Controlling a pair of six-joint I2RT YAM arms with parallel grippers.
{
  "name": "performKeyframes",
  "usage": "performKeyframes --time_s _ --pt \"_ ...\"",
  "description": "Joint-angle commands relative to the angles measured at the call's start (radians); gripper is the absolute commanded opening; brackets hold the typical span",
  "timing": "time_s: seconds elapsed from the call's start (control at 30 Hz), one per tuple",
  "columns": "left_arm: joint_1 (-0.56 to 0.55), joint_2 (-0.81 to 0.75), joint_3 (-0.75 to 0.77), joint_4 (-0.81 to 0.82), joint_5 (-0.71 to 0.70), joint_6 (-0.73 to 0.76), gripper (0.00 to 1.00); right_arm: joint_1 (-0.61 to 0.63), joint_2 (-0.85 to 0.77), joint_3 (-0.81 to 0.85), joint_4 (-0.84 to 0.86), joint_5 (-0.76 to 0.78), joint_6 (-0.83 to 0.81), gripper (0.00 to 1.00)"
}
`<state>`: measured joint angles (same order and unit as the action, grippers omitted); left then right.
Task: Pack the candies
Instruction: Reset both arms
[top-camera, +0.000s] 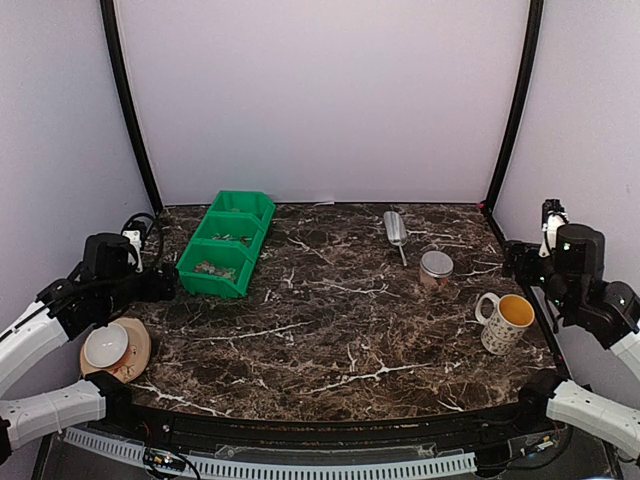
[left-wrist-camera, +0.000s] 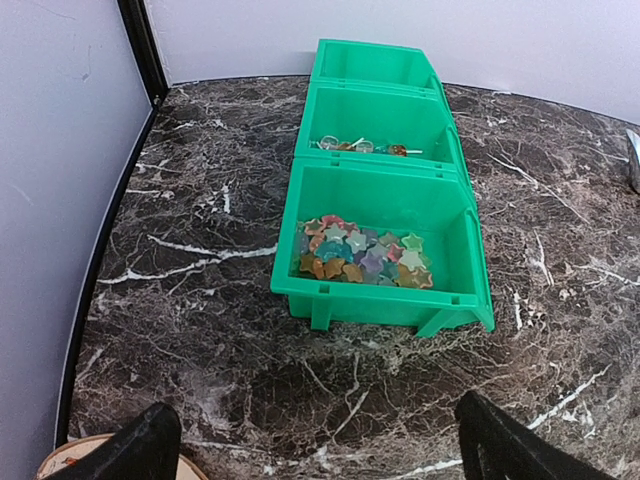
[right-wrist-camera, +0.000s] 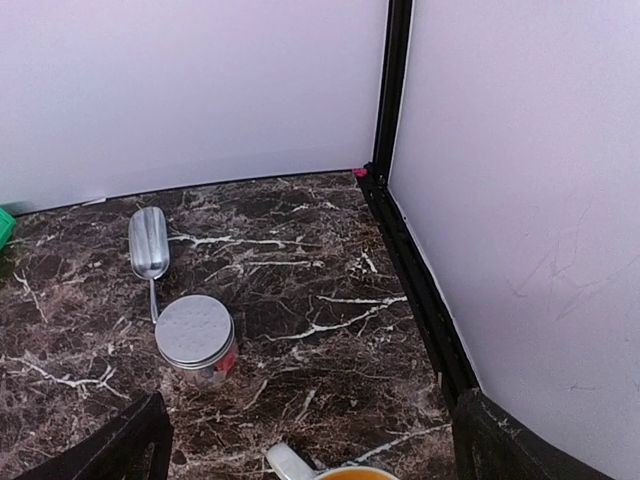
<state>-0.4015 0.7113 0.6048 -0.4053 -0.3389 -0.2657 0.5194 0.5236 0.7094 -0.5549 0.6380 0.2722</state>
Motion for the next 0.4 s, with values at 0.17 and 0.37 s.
performKeyframes --time_s 0.17,0.37 --pt "0.004 -0.088 -0.038 0.033 0.011 0.018 0.99 0.005 0.042 0.025 -0.001 -0.058 -0.027 0.98" --pt "0.005 -0.091 -0.040 0.031 0.013 0.018 0.99 0.004 0.032 0.027 -0.005 -0.072 -0.033 0.98"
